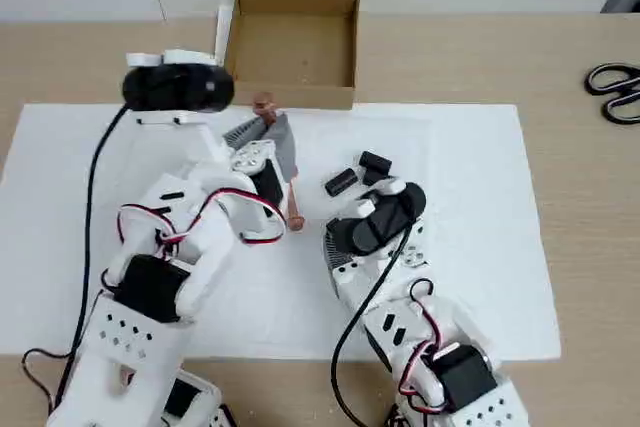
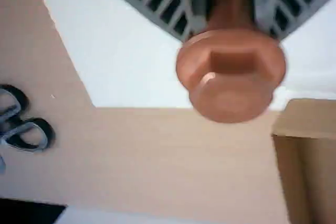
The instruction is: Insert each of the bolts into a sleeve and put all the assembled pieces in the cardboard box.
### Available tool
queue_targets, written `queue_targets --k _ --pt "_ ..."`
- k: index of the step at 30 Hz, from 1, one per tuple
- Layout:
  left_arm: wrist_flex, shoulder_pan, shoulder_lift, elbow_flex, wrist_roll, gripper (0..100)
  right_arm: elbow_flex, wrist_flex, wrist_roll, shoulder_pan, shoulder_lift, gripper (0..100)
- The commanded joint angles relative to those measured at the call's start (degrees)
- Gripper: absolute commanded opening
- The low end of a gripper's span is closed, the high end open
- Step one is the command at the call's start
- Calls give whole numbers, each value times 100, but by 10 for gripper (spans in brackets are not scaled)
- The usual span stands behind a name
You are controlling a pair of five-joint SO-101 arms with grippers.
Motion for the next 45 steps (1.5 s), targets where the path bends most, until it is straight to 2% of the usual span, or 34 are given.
queue_targets --k 1,7,26,33,45 --pt "-141 290 -158 4 26 6 62 -171 -70 -40 -409 4" --pt "237 545 -158 22 26 6 176 -259 -79 -40 -602 4" --pt "229 1143 -149 163 26 6 220 -382 -105 -48 -620 4" --pt "-79 1160 -158 532 26 6 220 -382 -105 -48 -637 4" --pt "-62 1187 -158 637 -167 6 211 -382 -105 -48 -637 4"
